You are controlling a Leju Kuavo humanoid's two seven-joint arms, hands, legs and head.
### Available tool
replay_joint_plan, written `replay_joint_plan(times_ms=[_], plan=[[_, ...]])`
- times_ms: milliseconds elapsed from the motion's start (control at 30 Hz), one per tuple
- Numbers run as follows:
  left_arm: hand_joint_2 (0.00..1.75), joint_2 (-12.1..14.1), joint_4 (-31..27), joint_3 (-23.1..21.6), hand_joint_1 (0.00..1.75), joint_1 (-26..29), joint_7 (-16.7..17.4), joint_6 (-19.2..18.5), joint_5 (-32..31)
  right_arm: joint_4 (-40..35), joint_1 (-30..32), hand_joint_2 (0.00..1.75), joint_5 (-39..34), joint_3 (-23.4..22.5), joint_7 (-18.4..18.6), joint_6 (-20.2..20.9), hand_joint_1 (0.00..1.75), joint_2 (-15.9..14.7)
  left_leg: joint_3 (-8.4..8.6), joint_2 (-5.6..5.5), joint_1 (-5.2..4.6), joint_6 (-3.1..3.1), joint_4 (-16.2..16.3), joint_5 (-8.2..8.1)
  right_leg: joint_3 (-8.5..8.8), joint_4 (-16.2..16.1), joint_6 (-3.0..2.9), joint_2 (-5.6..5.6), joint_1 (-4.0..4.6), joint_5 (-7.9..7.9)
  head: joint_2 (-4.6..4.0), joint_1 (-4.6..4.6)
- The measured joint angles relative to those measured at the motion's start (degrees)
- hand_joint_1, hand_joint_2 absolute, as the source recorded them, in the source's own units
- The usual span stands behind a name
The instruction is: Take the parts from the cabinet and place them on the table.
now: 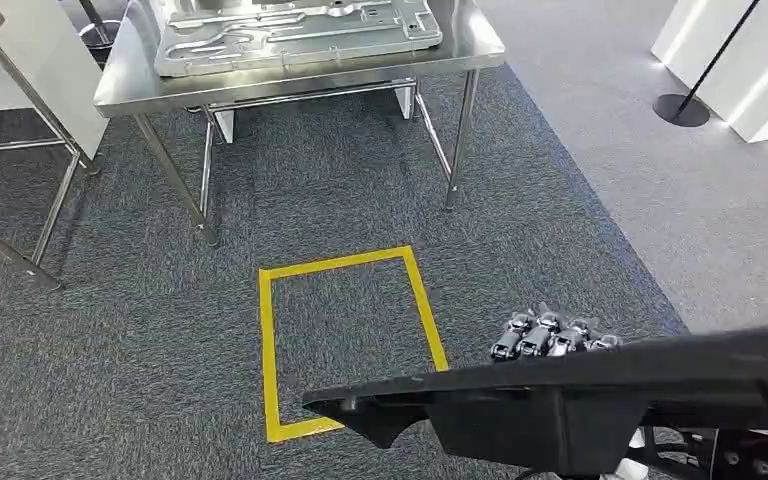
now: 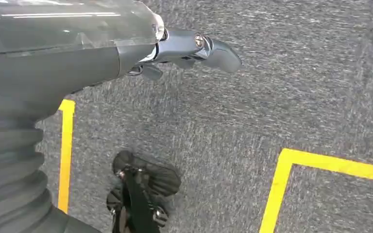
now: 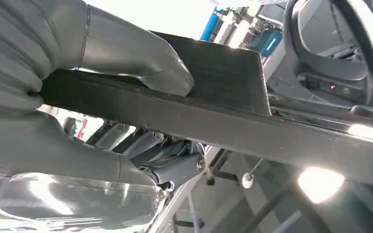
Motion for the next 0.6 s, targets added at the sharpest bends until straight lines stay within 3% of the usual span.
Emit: replay_joint_plan(times_ms=[33, 67, 133, 167, 267, 333, 367, 400, 467, 500, 533, 567, 600], plan=[[1.75, 0.0, 0.0, 0.0, 0.0, 0.1, 0.0, 0.0, 0.0, 0.2, -0.1, 1.75, 0.0, 0.0, 0.0, 0.0, 1.75, 0.0, 0.58, 0.07, 0.0, 0.06, -1.4, 1.42, 0.19, 0.0, 0.07, -0.18, 0.04, -0.18, 0.0, 0.0], [1.75, 0.0, 0.0, 0.0, 0.0, 0.2, -0.1, 0.0, 0.0, 0.4, -0.2, 1.75, 0.0, 0.0, 0.0, 0.1, 1.75, 0.0, 2.44, 0.16, -0.02, 0.2, -5.1, 3.74, 0.49, 0.0, 0.18, -0.3, 0.06, -0.37, 0.0, 0.0], [1.75, 0.0, 0.0, 0.1, 0.0, 0.2, -0.2, 0.0, 0.1, 0.7, -0.5, 1.75, -0.2, 0.0, 0.0, 0.3, 1.75, 0.2, 8.1, 0.71, -0.07, 0.83, -16.0, 8.83, 1.38, 0.0, 0.51, -0.61, 0.1, -0.94, 0.0, 0.0], [1.75, 0.1, 0.0, 0.1, 0.0, 0.2, -0.3, 0.0, 0.1, 0.9, -0.7, 1.75, -0.2, 0.0, 0.0, 0.3, 1.75, 0.3, 9.2, 1.35, -0.49, 1.33, -18.1, 7.83, 1.49, 0.0, 0.85, -0.75, 0.35, -1.22, 0.0, 0.0], [1.75, 0.1, 0.0, 0.2, 0.0, 0.5, -0.4, 0.0, 0.1, 1.3, -1.0, 1.75, -0.5, 0.0, 0.0, 0.5, 1.75, 0.4, 8.98, 0.94, -0.6, 2.33, -18.6, 7.74, 1.58, 0.6, 1.88, -0.76, 0.3, -1.03, 0.0, 0.0], [1.75, 0.0, 0.0, 0.3, 0.0, 0.6, -0.5, 0.0, 0.1, 1.5, -1.1, 1.75, -0.7, 0.0, 0.0, 0.5, 1.75, 0.4, 10.25, 0.55, -0.3, 2.98, -19.1, 7.66, 1.63, 1.4, 2.56, -0.59, 0.19, -1.61, 0.0, 0.02], [1.75, 0.0, 0.0, 0.3, 0.0, 0.5, -0.5, 0.0, 0.1, 1.6, -1.3, 1.75, -0.7, -0.1, 0.0, 0.5, 1.75, 0.4, 10.68, 0.56, -0.28, 3.35, -19.1, 7.52, 0.71, 3.6, 2.8, -0.12, 0.07, -2.55, 0.0, 0.0], [1.75, 0.0, 0.0, 0.3, 0.0, 0.4, -0.5, 0.0, 0.1, 1.6, -1.4, 1.75, -0.7, -0.1, 0.0, 0.5, 1.75, 0.4, 10.83, 0.47, -0.29, 3.59, -19.1, 7.36, -1.43, 7.2, 2.97, -0.02, 0.04, -4.19, 0.0, 0.02], [1.75, 0.0, 0.0, 0.3, 0.0, 0.4, -0.8, -0.2, 0.0, 1.8, -1.2, 1.75, -0.7, -0.1, 0.0, 0.5, 1.75, 0.4, 11.07, 0.27, -0.38, 3.77, -19.1, 6.97, -7.24, 16.0, 3.31, 0.03, -0.04, -7.26, 0.0, 0.0], [1.75, 0.0, 0.0, 0.3, 0.0, 0.5, -0.9, -0.3, -0.2, 2.0, -1.1, 1.75, -0.7, -0.2, 0.0, 0.5, 1.75, 0.4, 11.28, 0.15, -0.39, 3.75, -19.1, 6.71, -9.31, 18.3, 3.35, 0.04, -0.05, -7.48, 0.0, 0.0], [1.75, 0.0, 0.0, 0.3, 0.0, 0.6, -1.0, -0.3, -0.2, 2.1, -1.0, 1.75, -0.7, -0.2, 0.0, 0.5, 1.75, 0.4, 11.67, 0.02, -0.39, 3.68, -19.1, 6.39, -9.9, 17.7, 3.29, 0.04, -0.04, -6.06, 0.0, 0.02], [1.75, 0.0, 0.0, 0.3, 0.0, 0.6, -1.0, -0.4, -0.2, 2.1, -1.0, 1.75, -0.7, -0.2, 0.0, 0.5, 1.75, 0.4, 12.18, -0.17, -0.39, 3.56, -19.1, 6.03, -9.21, 14.7, 3.1, 0.04, -0.04, -3.46, 0.0, 0.02], [1.75, 0.0, 0.0, 0.3, 0.0, 0.6, -1.1, -0.4, -0.2, 2.1, -1.0, 1.75, -0.7, -0.2, 0.0, 0.6, 1.75, 0.4, 12.93, -0.36, -0.39, 3.4, -19.1, 5.58, -7.33, 9.8, 2.76, 0.06, -0.02, 0.09, 0.0, 0.0]])
